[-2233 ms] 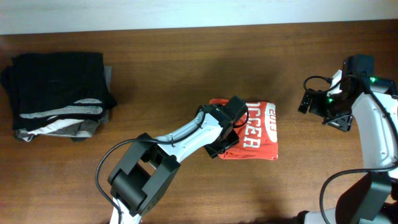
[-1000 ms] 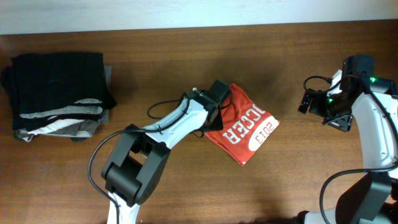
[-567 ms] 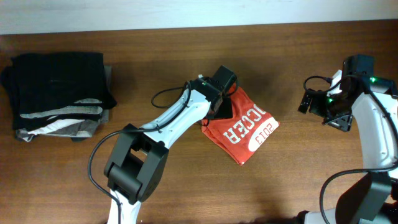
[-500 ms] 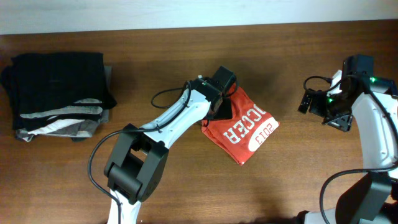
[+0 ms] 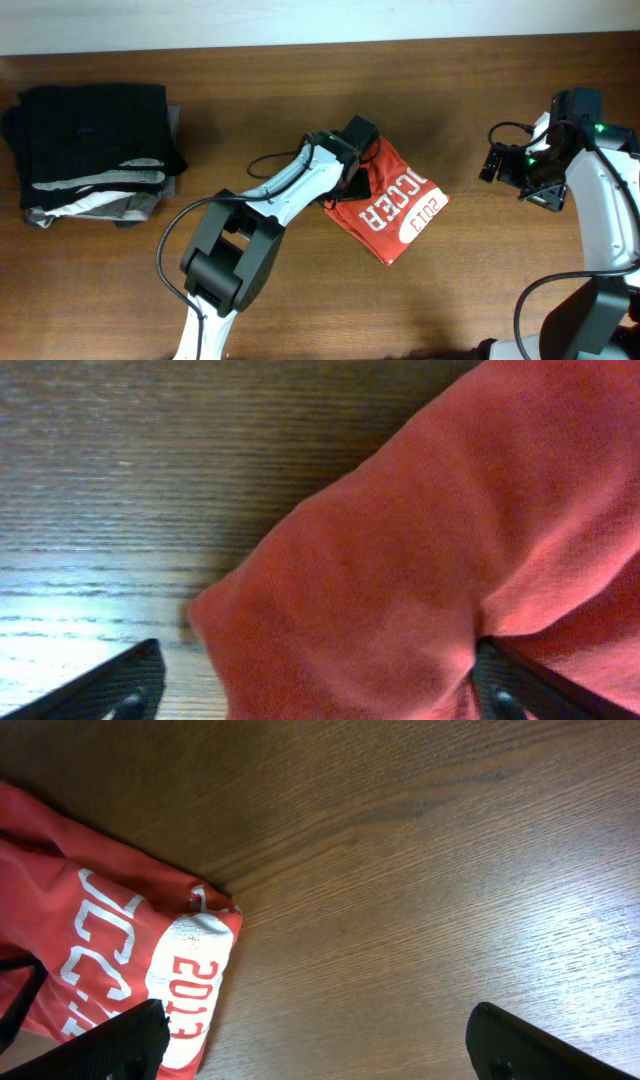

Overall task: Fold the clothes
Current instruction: 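Lift and rotate the folded bundle with the left gripper, then carry the orange bundle leftward toward the dark clothes stack with the left gripper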

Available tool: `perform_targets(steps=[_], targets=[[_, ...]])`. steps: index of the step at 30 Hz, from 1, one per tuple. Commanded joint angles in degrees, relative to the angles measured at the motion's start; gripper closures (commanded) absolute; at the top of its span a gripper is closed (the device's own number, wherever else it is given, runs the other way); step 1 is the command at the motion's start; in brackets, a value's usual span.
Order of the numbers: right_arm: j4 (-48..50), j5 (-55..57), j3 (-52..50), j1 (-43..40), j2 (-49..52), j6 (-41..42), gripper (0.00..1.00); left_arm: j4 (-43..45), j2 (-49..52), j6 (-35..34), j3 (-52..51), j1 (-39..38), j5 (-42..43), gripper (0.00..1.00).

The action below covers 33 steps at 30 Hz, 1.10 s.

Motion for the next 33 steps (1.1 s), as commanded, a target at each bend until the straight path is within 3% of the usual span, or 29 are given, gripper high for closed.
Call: perform_targets(steps=[1, 8, 11, 14, 22, 33], targets=[[-0.11, 0.72, 0.94, -0.17, -0.39, 0.66, 0.01, -0.33, 2.82, -0.26, -0.28, -0.33, 1.09, 0.17], [-0.11, 0.72, 0.94, -0.17, -0.39, 0.66, 0.01, -0.70, 2.82, -0.24, -0.26, -0.28, 1.11, 0.61], [-0.11, 0.72, 0.94, -0.17, -0.39, 0.66, 0.01, -0.81, 2.82, -0.22, -0.26, -0.28, 1.09, 0.98], [-0.11, 0.72, 0.94, -0.17, -0.39, 0.66, 0.01, -1.14, 2.80, 1.46, -0.22, -0.28, 1.09, 1.00], [-0.11, 0.72, 0.94, -0.17, -0.39, 0.66, 0.01, -2.19, 2.75, 16.52, 5.33, 0.48, 0.37, 1.00], [-0.11, 0.72, 0.94, -0.17, -0.39, 0.66, 0.01, -10.32, 2.71, 21.29, 21.29, 0.48, -5.20, 1.00]])
